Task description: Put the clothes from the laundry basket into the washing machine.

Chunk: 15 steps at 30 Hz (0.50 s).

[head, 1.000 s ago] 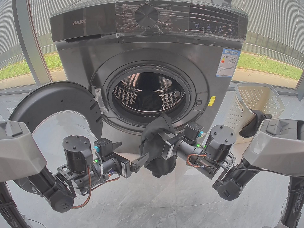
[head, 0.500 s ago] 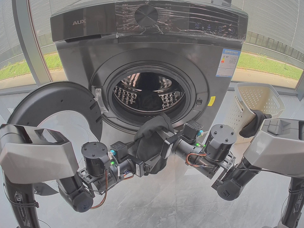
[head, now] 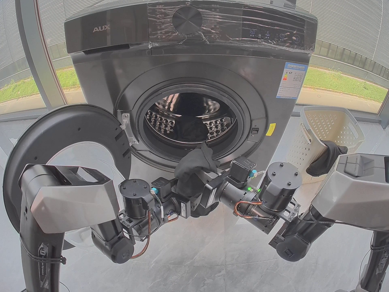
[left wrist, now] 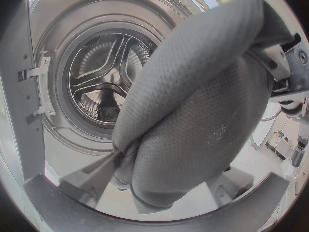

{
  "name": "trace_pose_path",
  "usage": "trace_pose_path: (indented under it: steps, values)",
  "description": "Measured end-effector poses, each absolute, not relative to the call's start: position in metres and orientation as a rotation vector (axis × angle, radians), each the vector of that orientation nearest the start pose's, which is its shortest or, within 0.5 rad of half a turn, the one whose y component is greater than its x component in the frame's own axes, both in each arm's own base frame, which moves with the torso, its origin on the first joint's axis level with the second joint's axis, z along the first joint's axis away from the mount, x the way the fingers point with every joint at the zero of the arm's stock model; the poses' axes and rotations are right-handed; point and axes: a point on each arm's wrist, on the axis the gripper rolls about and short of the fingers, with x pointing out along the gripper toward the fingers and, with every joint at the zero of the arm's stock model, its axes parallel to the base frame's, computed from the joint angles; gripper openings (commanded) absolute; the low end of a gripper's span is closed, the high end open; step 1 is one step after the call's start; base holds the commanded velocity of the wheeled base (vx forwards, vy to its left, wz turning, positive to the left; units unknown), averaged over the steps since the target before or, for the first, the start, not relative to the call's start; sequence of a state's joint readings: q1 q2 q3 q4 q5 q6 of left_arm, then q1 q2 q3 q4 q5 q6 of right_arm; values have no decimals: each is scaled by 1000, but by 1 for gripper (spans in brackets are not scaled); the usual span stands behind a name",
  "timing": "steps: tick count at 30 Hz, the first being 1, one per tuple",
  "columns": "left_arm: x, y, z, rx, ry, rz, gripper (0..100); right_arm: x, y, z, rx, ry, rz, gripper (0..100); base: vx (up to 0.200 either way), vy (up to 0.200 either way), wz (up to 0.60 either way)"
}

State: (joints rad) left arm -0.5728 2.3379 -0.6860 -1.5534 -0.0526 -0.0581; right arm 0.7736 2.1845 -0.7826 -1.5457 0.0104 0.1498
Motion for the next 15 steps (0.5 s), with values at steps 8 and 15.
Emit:
trace_pose_path:
  steps: [8,15]
  values:
    - [321,-202,25,-49,97,-586,0,268,261,96,193,-53,771,0,0,0,0]
    - [329,-189,40,-72,56,-523,0,268,248,83,174,1,706,0,0,0,0]
